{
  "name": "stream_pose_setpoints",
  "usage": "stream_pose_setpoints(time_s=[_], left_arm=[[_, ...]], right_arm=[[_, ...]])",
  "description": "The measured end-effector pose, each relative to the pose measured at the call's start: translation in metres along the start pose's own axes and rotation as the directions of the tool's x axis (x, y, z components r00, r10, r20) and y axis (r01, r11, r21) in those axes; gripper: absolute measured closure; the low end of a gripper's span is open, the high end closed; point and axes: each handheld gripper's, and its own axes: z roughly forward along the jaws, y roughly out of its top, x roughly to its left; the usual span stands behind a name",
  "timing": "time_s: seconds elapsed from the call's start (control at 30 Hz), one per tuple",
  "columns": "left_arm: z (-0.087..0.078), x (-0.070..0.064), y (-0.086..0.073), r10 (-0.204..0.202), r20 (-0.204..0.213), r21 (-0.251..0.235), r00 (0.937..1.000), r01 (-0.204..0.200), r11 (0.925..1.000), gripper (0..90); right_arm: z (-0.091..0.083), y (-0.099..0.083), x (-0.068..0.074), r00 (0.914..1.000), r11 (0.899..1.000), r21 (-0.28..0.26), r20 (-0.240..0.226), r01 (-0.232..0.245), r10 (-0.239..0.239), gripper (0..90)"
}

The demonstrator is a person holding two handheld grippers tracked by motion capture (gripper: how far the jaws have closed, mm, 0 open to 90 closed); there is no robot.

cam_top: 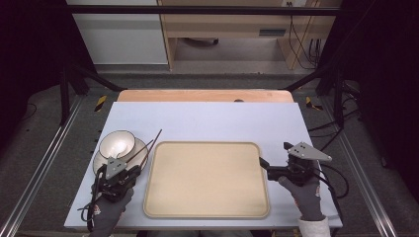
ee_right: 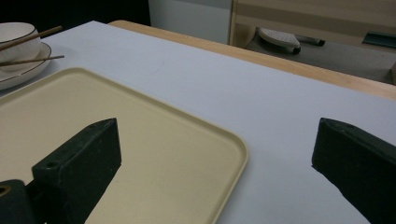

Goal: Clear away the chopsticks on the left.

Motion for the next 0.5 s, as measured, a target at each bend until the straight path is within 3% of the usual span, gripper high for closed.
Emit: stream_pose_setpoints(time_s=[0.5], left_arm=[[-0.001, -0.026, 0.001, -0.096, -0.04, -0.053, 0.9946, 0.094, 0.9942, 84.2]], right_arm=[[0.0, 0.0, 0.003, 0.9998, 1.0, 0.003, 0.014, 0.011, -0.011, 1.7]])
